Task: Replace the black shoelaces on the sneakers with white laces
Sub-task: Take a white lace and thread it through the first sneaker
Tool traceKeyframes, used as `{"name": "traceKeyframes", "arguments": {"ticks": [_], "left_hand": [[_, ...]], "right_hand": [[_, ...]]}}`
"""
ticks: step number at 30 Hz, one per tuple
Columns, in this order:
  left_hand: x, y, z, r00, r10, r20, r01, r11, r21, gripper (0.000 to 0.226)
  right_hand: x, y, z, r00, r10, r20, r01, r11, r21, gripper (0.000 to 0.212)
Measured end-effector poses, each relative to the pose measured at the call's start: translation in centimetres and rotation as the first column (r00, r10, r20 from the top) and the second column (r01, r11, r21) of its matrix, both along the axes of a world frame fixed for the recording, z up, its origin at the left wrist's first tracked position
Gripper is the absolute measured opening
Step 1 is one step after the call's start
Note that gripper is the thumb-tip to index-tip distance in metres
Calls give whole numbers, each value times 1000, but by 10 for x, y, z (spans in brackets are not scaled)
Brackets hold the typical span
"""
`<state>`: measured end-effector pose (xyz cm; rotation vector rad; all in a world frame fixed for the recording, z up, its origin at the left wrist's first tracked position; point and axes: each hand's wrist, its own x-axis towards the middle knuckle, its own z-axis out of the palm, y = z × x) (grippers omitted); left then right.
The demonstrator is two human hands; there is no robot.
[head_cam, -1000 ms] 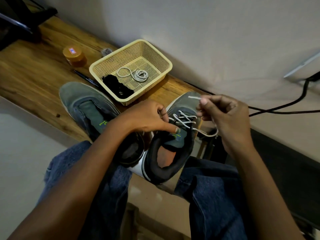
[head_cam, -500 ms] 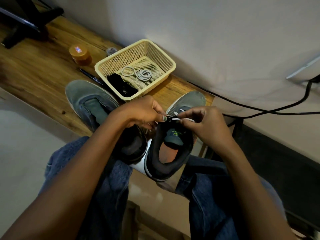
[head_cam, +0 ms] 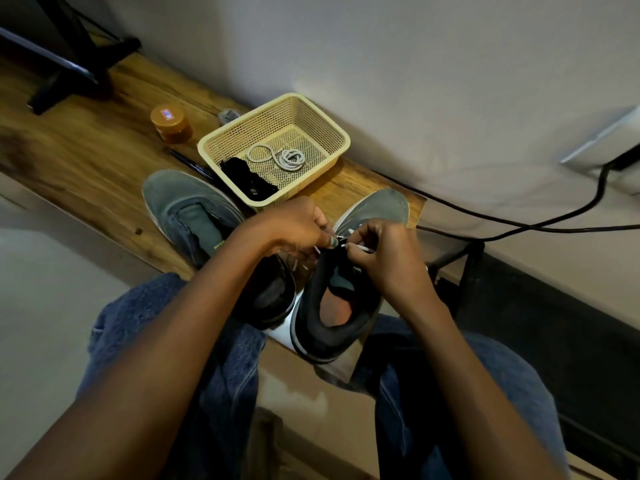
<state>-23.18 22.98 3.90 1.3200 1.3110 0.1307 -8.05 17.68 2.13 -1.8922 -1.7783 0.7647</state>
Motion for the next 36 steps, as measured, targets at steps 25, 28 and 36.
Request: {"name": "traceKeyframes", "arguments": {"ticks": [25,28,36], "left_hand": [[1,-4,-18,994,105,17,-106,985,133,5],[3,-4,-19,995,97,16,-98,986,134,5],[3,0,-18,999,52,4,-52,988,143,12]], "right_hand": [[-11,-3,-14,988,-132,-75,127,989,-70,16],[-10,-4,-12,981,-153,-115,142,985,-102,23],[-4,-1,-5,940,-194,-282,149,973,-176,5]]}}
